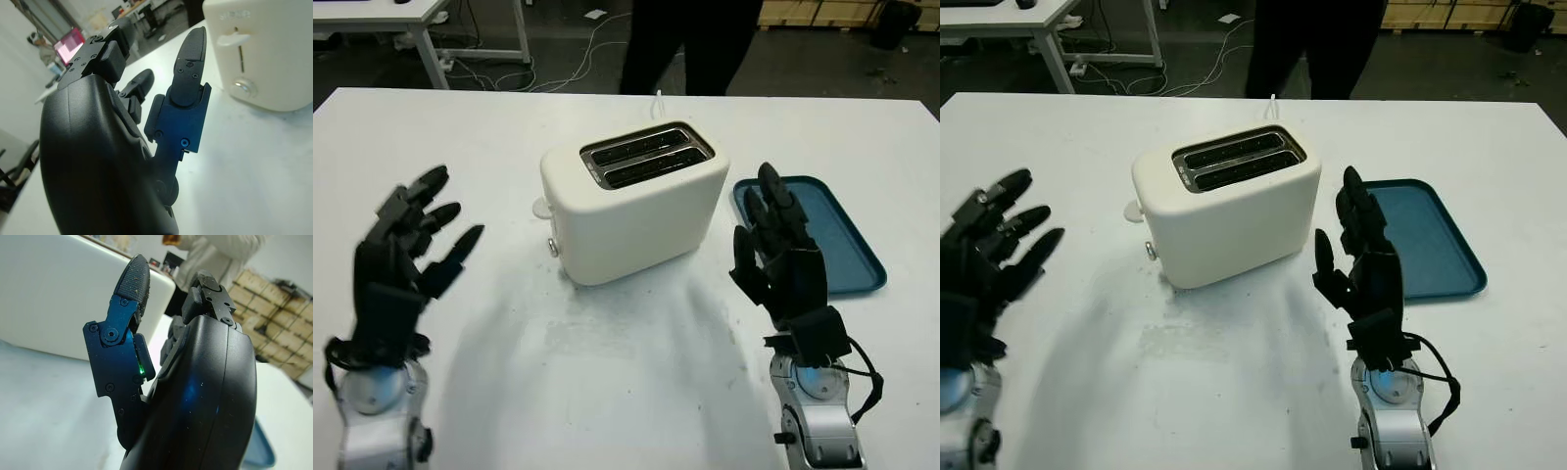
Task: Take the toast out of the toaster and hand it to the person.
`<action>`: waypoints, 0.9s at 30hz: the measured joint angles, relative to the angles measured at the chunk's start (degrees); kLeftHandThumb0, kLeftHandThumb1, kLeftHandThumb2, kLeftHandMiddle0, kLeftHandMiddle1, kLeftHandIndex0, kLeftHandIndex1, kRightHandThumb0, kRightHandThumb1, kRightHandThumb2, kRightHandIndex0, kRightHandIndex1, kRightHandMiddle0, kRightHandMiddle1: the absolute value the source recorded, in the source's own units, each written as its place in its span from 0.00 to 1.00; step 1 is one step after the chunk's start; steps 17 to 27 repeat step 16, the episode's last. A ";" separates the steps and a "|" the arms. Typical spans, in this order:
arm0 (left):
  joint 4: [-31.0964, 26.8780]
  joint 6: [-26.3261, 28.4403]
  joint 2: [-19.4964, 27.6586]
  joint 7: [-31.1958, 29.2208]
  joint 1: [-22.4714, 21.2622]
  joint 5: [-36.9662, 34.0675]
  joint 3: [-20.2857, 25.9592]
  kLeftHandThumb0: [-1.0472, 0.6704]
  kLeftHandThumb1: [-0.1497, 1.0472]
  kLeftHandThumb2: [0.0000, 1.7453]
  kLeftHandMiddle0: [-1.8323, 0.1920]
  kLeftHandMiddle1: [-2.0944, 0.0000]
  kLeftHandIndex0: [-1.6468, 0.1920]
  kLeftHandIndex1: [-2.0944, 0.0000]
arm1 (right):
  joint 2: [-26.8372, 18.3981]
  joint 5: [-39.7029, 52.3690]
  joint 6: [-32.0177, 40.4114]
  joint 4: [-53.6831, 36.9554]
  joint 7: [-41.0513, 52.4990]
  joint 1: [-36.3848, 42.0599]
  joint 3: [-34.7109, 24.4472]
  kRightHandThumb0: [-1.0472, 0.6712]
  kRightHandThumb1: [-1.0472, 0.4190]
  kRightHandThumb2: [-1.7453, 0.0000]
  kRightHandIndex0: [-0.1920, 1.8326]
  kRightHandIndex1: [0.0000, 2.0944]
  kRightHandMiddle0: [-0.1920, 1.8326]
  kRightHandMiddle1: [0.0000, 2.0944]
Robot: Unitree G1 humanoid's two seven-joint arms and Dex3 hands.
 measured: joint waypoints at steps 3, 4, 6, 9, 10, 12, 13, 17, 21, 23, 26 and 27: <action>3.16 -0.06 -0.84 -0.02 0.92 0.70 -3.04 0.34 0.89 0.12 0.79 0.75 0.71 0.93 | 0.98 -0.01 0.00 0.34 0.03 0.72 0.90 0.27 0.09 0.60 0.14 0.00 0.15 0.00; 3.99 -0.04 -0.98 -0.02 0.90 0.70 -3.72 0.36 0.89 0.12 0.79 0.75 0.70 0.93 | 1.18 -0.01 0.00 0.56 0.04 0.76 1.09 0.26 0.09 0.60 0.14 0.00 0.15 0.00; 4.72 0.16 -1.28 0.00 0.85 0.69 -4.44 0.37 0.89 0.13 0.79 0.76 0.71 0.94 | 1.53 -0.01 0.00 0.62 0.05 0.88 1.19 0.26 0.09 0.60 0.14 0.00 0.15 0.00; 5.13 0.25 -1.50 0.17 0.61 0.61 -4.55 0.37 0.89 0.14 0.78 0.79 0.70 0.95 | 1.73 -0.03 0.00 0.67 0.05 0.93 1.18 0.26 0.09 0.60 0.13 0.00 0.14 0.00; 5.31 0.25 -1.63 0.44 0.53 0.61 -4.50 0.36 0.89 0.14 0.78 0.80 0.70 0.96 | 1.78 -0.03 0.00 0.77 0.06 0.93 1.16 0.26 0.09 0.60 0.13 0.00 0.14 0.00; 5.59 0.24 -1.70 0.90 0.50 0.66 -4.50 0.36 0.89 0.15 0.78 0.80 0.70 0.96 | 1.82 -0.03 0.00 1.02 0.06 0.94 1.16 0.26 0.09 0.60 0.13 0.00 0.14 0.00; 5.60 0.24 -1.70 1.00 0.50 0.68 -4.51 0.36 0.89 0.15 0.77 0.80 0.70 0.96 | 1.82 -0.06 0.00 1.09 0.06 0.95 1.17 0.25 0.09 0.60 0.14 0.00 0.15 0.00; 5.52 0.27 -1.71 1.31 0.50 0.69 -4.57 0.35 0.89 0.14 0.77 0.81 0.70 0.96 | 1.81 -0.52 0.00 1.14 -0.02 0.95 1.28 0.25 0.09 0.60 0.14 0.01 0.15 0.00; 5.52 0.27 -1.71 1.31 0.50 0.69 -4.57 0.35 0.89 0.14 0.77 0.81 0.70 0.96 | 1.81 -0.52 0.00 1.14 -0.02 0.95 1.28 0.25 0.09 0.60 0.14 0.01 0.15 0.00; 5.52 0.27 -1.71 1.31 0.50 0.69 -4.57 0.35 0.89 0.14 0.77 0.81 0.70 0.96 | 1.81 -0.52 0.00 1.14 -0.02 0.95 1.28 0.25 0.09 0.60 0.14 0.01 0.15 0.00; 5.52 0.27 -1.71 1.31 0.50 0.69 -4.57 0.35 0.89 0.14 0.77 0.81 0.70 0.96 | 1.81 -0.52 0.00 1.14 -0.02 0.95 1.28 0.25 0.09 0.60 0.14 0.01 0.15 0.00; 5.52 0.27 -1.71 1.31 0.50 0.69 -4.57 0.35 0.89 0.14 0.77 0.81 0.70 0.96 | 1.81 -0.52 0.00 1.14 -0.02 0.95 1.28 0.25 0.09 0.60 0.14 0.01 0.15 0.00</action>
